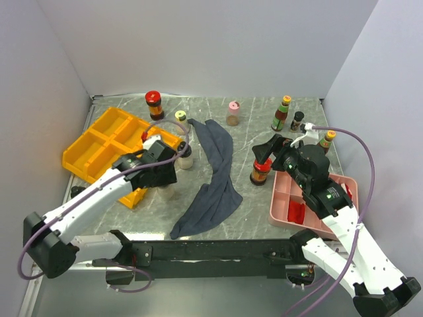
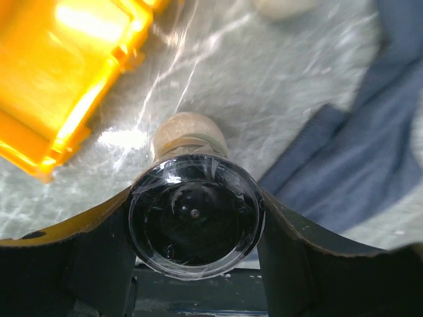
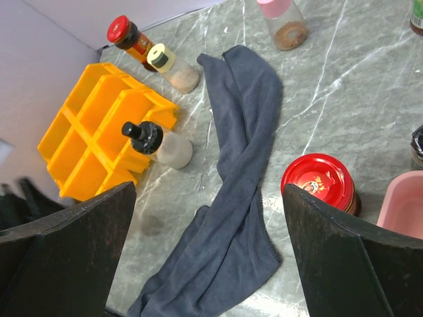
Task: Organize the condiment bottles
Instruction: Pick up the bottle from the center of the board, then place the bottle in the storage box.
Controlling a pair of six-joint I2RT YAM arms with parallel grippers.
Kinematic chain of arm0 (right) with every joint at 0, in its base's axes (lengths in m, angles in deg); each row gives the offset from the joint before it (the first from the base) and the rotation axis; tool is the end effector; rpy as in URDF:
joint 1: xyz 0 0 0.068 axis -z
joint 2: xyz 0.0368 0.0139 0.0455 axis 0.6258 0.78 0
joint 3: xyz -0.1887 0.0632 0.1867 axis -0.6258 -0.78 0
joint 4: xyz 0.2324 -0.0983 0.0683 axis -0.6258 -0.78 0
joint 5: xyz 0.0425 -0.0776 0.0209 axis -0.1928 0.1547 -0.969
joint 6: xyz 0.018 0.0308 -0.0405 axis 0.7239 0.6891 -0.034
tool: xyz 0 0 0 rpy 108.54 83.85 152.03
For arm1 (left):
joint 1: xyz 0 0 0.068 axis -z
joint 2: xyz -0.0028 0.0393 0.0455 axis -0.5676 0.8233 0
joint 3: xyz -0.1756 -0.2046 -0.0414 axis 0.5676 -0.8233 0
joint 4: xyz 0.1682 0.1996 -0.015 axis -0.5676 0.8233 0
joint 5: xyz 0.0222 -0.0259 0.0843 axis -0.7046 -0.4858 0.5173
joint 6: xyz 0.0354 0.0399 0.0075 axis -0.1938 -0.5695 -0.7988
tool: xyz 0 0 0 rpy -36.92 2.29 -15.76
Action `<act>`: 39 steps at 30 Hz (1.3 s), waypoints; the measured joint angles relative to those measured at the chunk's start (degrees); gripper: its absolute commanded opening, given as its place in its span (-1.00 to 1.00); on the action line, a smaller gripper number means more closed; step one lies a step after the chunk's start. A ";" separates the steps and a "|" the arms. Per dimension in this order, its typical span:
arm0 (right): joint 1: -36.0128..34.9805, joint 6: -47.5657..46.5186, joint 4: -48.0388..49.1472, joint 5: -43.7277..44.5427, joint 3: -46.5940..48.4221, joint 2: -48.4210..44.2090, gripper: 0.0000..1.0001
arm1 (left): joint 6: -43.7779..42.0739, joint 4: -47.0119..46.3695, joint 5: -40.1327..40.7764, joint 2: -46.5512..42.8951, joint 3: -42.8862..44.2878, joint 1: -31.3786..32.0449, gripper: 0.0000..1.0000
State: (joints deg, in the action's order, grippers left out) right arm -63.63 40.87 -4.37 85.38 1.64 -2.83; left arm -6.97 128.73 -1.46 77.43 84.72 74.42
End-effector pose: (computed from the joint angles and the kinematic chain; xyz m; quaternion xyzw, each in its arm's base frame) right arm 0.1526 0.0684 0.3508 0.0701 0.7859 0.2750 0.5494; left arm 0.1798 -0.1343 0.2806 -0.1127 0.9516 -0.0443 0.2825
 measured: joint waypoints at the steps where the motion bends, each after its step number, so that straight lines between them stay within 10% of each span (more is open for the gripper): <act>1: 0.00 -0.07 0.00 0.00 0.00 0.00 1.00 | -0.26 0.87 0.37 -0.44 1.42 0.00 -0.98; 14: 0.00 -0.83 -0.44 -0.02 0.00 -0.52 1.00 | -5.16 1.95 14.21 0.79 18.36 -1.36 -0.98; 26: 0.00 -2.16 -0.37 -2.60 0.00 -0.70 1.00 | -11.91 -8.81 6.51 23.52 39.56 -33.51 -0.98; 39: 0.00 -2.12 0.28 -4.44 0.00 -0.20 1.00 | -12.13 -11.56 -5.18 46.25 56.46 -48.09 -0.98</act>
State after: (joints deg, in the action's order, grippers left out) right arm -63.63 38.75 -4.09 80.94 1.64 -3.03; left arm -19.10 117.16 -6.64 123.68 141.18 26.33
